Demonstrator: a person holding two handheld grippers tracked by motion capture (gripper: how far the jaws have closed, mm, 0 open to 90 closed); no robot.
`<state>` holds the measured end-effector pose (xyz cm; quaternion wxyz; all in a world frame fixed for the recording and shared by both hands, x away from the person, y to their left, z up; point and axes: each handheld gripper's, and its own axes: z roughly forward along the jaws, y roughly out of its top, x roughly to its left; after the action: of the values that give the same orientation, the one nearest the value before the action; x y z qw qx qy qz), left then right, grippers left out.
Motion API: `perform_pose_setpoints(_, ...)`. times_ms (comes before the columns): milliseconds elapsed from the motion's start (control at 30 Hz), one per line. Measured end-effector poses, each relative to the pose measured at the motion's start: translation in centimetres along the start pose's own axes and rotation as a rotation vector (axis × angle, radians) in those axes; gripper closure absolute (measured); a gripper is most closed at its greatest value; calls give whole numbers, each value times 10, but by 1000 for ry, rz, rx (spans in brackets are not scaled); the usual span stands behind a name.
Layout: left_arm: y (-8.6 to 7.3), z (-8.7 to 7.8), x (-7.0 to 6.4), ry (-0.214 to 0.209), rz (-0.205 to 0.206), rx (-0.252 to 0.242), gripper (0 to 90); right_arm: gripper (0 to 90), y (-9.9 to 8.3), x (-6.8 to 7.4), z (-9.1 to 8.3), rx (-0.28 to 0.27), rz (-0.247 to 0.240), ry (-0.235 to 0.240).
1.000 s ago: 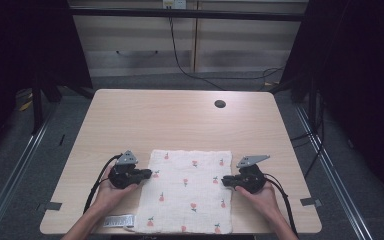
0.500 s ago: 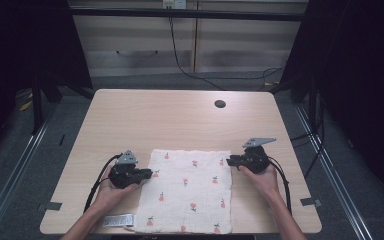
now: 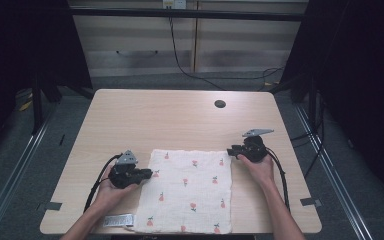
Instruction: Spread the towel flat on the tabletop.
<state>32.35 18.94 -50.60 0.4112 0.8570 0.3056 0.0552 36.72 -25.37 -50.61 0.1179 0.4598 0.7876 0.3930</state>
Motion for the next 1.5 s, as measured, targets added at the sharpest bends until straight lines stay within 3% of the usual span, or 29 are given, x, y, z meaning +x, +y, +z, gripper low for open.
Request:
perform_pose_setpoints(167, 0, 0, 0, -2, 0, 2, 825, 706, -1, 3, 3, 15, -15, 6)
perform_pose_setpoints(333, 0, 0, 0, -3, 6, 2, 816, 873, -1, 6, 7, 6, 2, 33)
perform_pose_setpoints(600, 4, -1, 0, 1, 12, 9, 736, 889, 4, 13, -4, -52, 20, 59)
perform_pose_setpoints(700, 15, -9, 5, 24, 13, -43, 729, 889, 7, 18, -7, -66, 3, 68)
perform_pose_setpoints(833, 34, -16, 22, 51, -43, -103, 710, 889, 8, 17, -8, -68, 2, 70)
perform_pose_setpoints(1067, 51, 7, 54, 47, -116, -82, 689, 889, 10, 18, -8, -69, -4, 74)
perform_pose_setpoints(1333, 50, 27, 61, 59, -134, -57, 692, 889, 9, 19, -8, -65, -3, 80)
perform_pose_setpoints(1500, 47, 30, 65, 58, -136, -51, 695, 888, 8, 21, -9, -62, -9, 82)
